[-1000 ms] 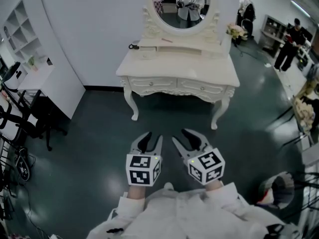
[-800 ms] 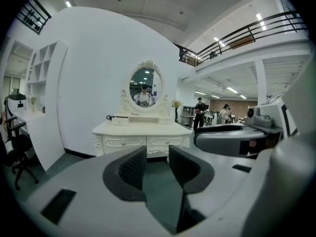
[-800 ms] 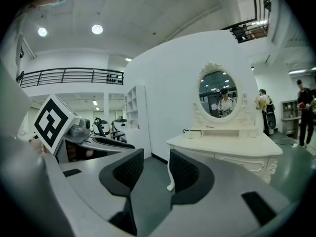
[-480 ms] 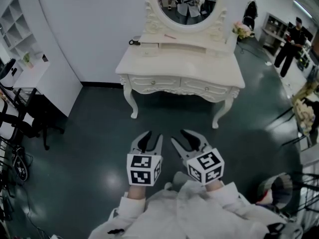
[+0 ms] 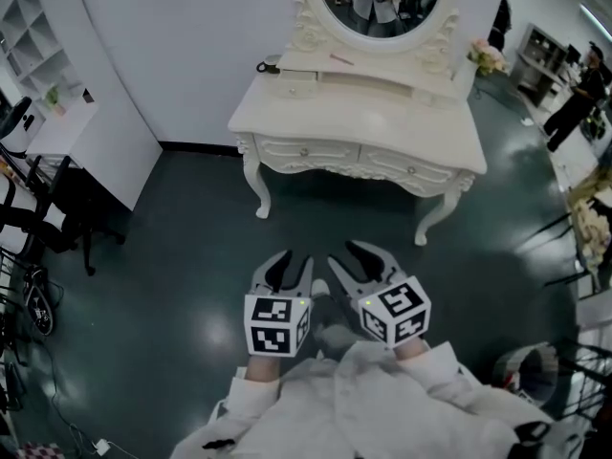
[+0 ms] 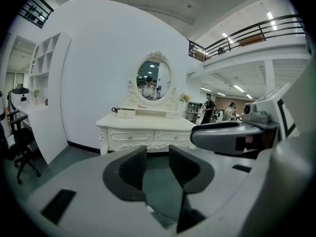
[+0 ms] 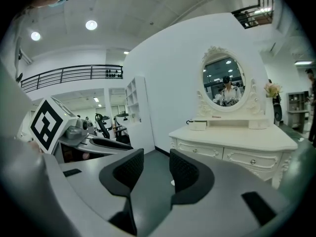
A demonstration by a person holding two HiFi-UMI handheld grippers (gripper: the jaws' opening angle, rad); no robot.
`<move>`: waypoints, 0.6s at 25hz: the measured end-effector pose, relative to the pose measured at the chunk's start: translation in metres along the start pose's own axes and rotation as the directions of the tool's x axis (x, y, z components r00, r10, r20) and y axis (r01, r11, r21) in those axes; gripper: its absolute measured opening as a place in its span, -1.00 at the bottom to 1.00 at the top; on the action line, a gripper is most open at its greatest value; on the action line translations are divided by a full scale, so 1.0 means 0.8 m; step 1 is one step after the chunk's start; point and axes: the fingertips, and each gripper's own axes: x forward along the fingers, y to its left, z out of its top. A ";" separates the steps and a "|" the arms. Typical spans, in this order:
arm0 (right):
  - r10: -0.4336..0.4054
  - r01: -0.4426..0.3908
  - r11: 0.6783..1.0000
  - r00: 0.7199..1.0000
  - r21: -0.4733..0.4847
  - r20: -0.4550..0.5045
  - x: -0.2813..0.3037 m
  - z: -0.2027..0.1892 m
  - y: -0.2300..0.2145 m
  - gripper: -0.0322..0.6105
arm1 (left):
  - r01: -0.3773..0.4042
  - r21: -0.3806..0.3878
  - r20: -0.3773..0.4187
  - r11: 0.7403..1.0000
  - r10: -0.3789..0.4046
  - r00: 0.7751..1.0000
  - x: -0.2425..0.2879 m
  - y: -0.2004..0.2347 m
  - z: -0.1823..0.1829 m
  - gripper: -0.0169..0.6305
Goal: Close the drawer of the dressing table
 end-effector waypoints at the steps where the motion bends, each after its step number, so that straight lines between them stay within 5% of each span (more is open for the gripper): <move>1: 0.006 -0.006 1.000 1.000 0.004 -0.002 0.008 0.003 -0.003 -0.47 | -0.007 -0.004 -0.001 1.000 0.007 1.000 0.005 0.007 0.003 -0.58; 15: 0.078 -0.078 0.997 0.997 -0.011 -0.007 0.154 0.063 -0.097 -0.47 | -0.084 -0.010 -0.003 0.996 0.084 0.996 0.122 0.115 0.087 -0.58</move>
